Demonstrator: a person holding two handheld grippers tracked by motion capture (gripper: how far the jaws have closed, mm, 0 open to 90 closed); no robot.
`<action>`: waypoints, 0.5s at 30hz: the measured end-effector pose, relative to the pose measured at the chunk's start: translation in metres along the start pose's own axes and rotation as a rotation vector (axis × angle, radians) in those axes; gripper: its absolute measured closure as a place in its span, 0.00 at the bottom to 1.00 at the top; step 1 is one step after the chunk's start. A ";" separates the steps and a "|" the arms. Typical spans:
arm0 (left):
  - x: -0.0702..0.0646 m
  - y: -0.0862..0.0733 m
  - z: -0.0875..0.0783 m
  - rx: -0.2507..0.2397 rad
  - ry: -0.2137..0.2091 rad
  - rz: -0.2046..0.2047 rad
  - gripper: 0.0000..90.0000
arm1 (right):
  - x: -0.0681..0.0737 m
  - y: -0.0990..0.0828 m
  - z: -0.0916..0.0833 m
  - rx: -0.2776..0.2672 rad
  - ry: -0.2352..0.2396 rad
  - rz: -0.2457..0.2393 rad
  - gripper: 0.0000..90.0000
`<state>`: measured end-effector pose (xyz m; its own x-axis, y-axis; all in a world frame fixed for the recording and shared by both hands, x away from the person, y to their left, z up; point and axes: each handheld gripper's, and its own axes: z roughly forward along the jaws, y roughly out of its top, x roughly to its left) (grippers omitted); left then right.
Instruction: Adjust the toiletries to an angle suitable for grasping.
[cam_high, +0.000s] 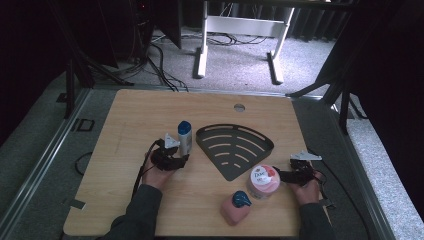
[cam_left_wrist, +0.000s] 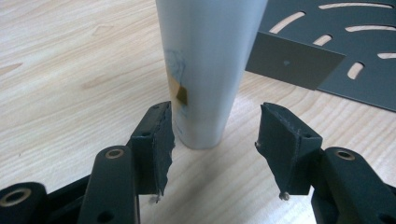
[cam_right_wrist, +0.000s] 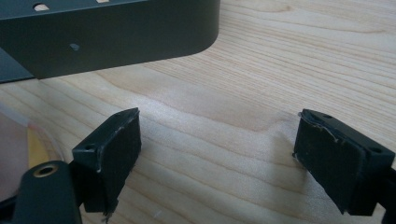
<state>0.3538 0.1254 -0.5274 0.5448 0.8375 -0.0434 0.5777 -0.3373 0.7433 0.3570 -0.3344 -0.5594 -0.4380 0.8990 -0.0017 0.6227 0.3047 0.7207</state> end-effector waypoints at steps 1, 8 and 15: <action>-0.002 -0.001 -0.002 0.002 -0.004 0.005 0.50 | 0.000 0.000 0.000 0.000 -0.001 0.001 0.16; -0.021 -0.005 -0.019 0.002 -0.027 0.054 0.53 | 0.000 0.000 0.000 0.000 -0.001 0.001 0.16; -0.048 0.004 -0.043 -0.029 -0.101 0.136 0.56 | 0.000 0.000 0.000 0.000 -0.001 0.003 0.16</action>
<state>0.3037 0.1020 -0.4941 0.6757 0.7372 -0.0071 0.4778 -0.4306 0.7657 0.3568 -0.3343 -0.5594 -0.4359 0.9000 -0.0001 0.6239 0.3022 0.7207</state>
